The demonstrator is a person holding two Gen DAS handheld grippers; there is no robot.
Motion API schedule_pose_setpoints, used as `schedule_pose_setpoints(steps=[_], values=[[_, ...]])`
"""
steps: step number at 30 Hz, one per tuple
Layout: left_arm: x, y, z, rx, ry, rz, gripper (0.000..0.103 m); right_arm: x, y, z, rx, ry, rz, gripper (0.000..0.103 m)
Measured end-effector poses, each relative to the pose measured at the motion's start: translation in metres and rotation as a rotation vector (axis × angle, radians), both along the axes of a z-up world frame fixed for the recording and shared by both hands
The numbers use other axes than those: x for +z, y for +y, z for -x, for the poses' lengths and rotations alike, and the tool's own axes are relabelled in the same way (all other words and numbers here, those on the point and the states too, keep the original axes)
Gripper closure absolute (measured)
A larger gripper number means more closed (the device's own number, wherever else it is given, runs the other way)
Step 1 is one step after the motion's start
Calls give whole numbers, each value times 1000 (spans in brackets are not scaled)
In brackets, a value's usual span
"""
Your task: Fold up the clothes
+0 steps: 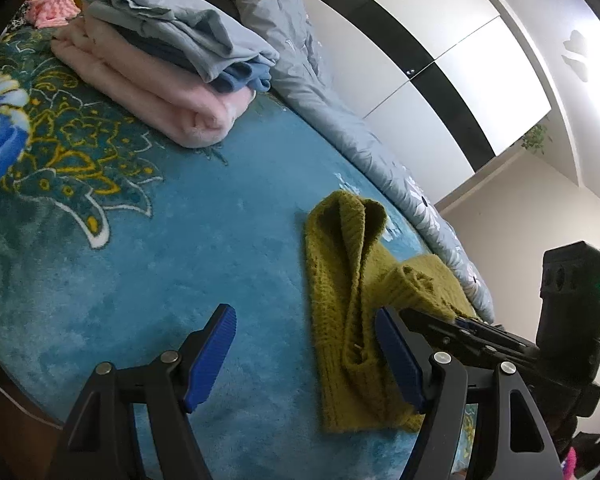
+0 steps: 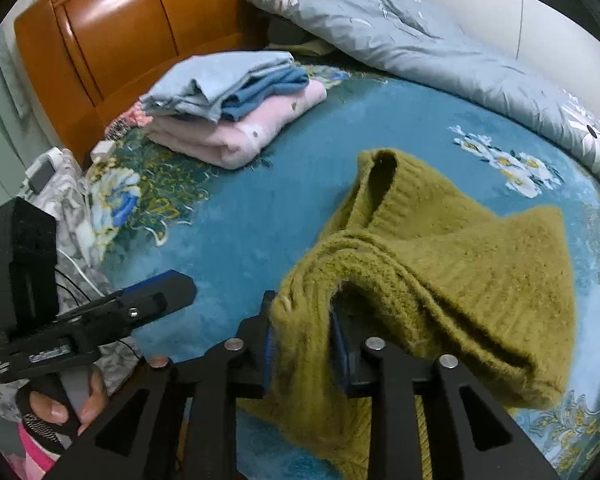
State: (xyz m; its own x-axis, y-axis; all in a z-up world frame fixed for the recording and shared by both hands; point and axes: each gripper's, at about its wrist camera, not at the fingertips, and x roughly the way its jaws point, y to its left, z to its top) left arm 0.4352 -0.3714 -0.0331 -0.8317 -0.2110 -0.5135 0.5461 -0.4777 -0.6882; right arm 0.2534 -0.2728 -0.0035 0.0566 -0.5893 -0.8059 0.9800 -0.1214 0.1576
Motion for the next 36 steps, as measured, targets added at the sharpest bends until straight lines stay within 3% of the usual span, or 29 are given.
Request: schedule_pose_setpoints(steps=[5, 8, 11, 16, 20, 22, 26, 28, 29, 30, 32, 35, 36], values=[[6, 5, 5, -52, 84, -15, 26, 16, 21, 6, 40, -112, 58, 68], [11, 13, 13, -97, 113, 6, 26, 29, 44, 26, -39, -80, 110, 68], [10, 20, 30, -128, 86, 20, 26, 42, 68, 46, -119, -49, 161, 68], [2, 28, 59, -167, 23, 21, 26, 33, 82, 99, -313, -154, 152, 67], [0, 31, 73, -173, -17, 50, 27, 14, 84, 120, -386, -252, 124, 62], [0, 30, 77, -183, -17, 63, 27, 11, 90, 120, -359, -272, 140, 62], [-4, 26, 81, -192, -15, 72, 27, 12, 96, 106, -280, -208, 143, 55], [-7, 22, 80, -180, -13, 59, 28, 9, 92, 102, -281, -130, 109, 55], [-9, 20, 80, -173, -11, 51, 32, 6, 89, 101, -281, -103, 92, 55], [-10, 19, 79, -170, -5, 42, 45, 4, 87, 100, -281, -76, 75, 56], [-10, 20, 78, -173, 11, 30, 55, -1, 81, 101, -287, -47, 57, 56], [-7, 22, 76, -170, 12, 39, 65, -3, 79, 108, -311, -79, 61, 57], [-6, 22, 75, -165, 14, 44, 73, -2, 78, 113, -326, -108, 70, 65]])
